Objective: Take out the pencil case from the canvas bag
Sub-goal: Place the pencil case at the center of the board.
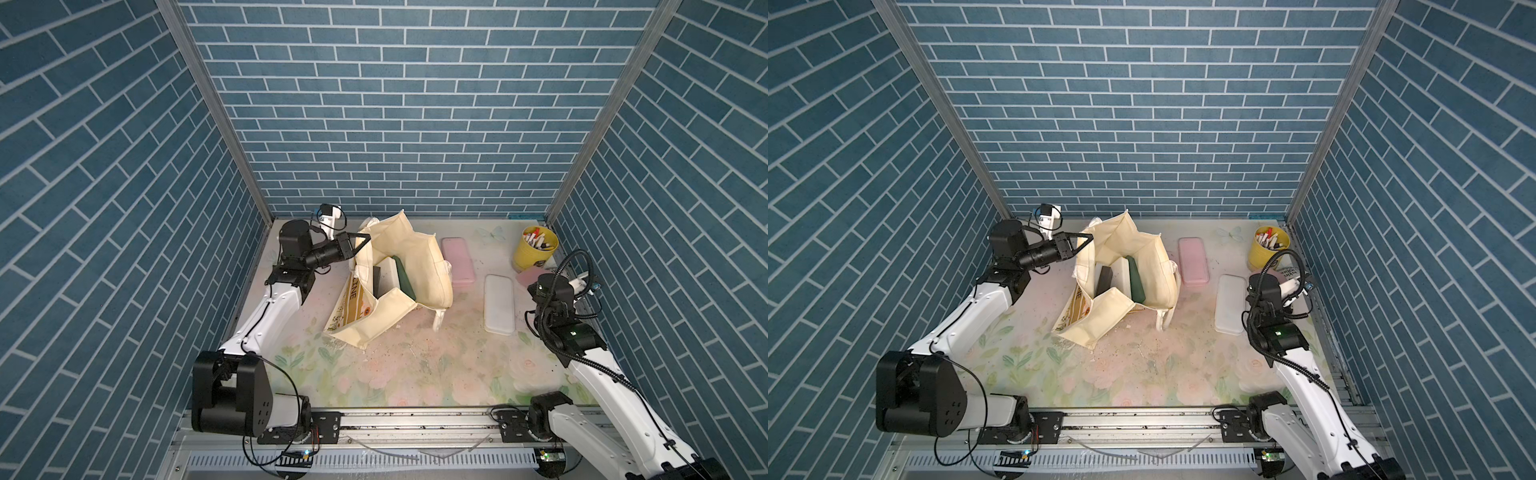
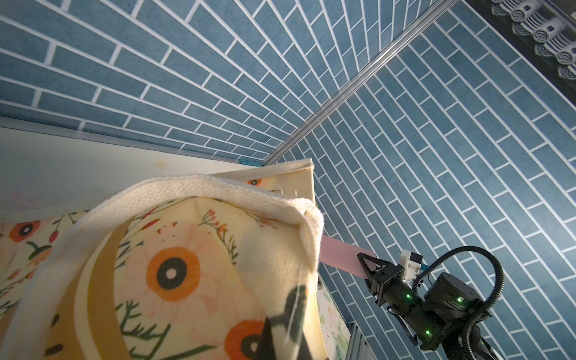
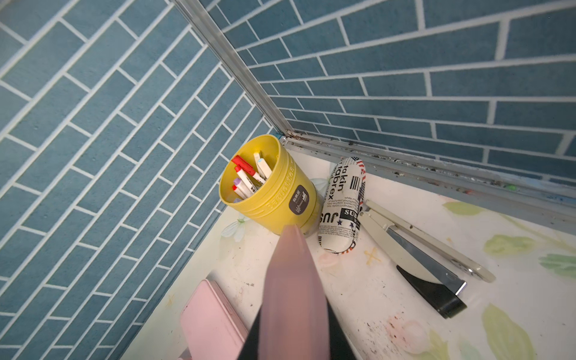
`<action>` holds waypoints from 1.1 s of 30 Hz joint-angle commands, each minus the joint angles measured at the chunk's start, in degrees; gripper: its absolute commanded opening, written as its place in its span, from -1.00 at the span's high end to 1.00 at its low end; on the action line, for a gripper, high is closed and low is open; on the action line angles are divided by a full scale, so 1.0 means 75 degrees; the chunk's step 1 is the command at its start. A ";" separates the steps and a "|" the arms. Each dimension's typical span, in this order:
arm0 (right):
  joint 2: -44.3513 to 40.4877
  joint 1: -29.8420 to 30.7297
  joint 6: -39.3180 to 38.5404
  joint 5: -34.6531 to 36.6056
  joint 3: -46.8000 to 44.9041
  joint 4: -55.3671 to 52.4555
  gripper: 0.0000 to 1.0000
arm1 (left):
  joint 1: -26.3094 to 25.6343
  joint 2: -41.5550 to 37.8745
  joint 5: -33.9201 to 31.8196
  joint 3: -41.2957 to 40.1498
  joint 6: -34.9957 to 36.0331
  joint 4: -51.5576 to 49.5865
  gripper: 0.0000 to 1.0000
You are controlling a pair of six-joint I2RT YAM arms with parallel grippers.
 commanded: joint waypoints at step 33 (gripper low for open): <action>0.0554 -0.0343 -0.1083 -0.7045 -0.0491 0.0745 1.00 | 0.0059 0.0027 -0.0072 0.0224 0.0017 0.0258 1.00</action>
